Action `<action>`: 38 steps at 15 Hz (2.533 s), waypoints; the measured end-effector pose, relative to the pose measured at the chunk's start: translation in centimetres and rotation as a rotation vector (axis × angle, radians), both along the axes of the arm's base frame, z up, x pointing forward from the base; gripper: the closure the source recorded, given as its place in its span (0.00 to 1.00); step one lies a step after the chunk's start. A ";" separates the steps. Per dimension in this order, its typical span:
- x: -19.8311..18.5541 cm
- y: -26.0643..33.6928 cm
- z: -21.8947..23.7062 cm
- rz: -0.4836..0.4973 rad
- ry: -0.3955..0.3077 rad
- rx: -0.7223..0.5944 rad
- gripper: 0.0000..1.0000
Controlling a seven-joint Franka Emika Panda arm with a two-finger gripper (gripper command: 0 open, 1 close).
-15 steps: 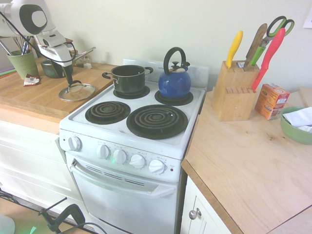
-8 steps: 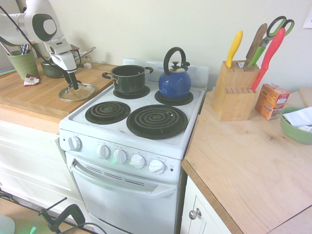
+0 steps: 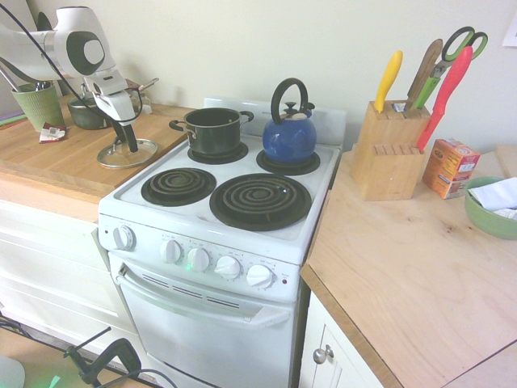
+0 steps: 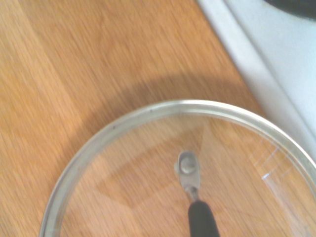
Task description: Cover the lid of the pot
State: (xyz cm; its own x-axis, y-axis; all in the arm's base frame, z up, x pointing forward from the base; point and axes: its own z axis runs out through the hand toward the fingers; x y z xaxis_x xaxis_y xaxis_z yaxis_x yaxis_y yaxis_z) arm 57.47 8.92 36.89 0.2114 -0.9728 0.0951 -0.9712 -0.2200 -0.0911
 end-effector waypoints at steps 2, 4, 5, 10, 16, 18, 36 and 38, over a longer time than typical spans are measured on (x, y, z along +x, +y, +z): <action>0.0 0.1 0.0 0.001 -0.002 0.000 1.00; 0.0 0.2 0.1 0.003 -0.003 0.001 1.00; 0.0 0.2 0.1 0.003 -0.004 0.001 1.00; 0.3 -0.3 0.1 -0.005 -0.019 0.003 1.00; 0.6 -0.2 0.1 -0.004 -0.024 0.005 1.00; 0.6 -0.3 0.1 -0.006 -0.025 0.005 1.00; 6.4 -13.5 13.7 -0.148 -0.147 0.069 1.00; 8.7 -16.1 12.7 -0.182 -0.143 0.072 1.00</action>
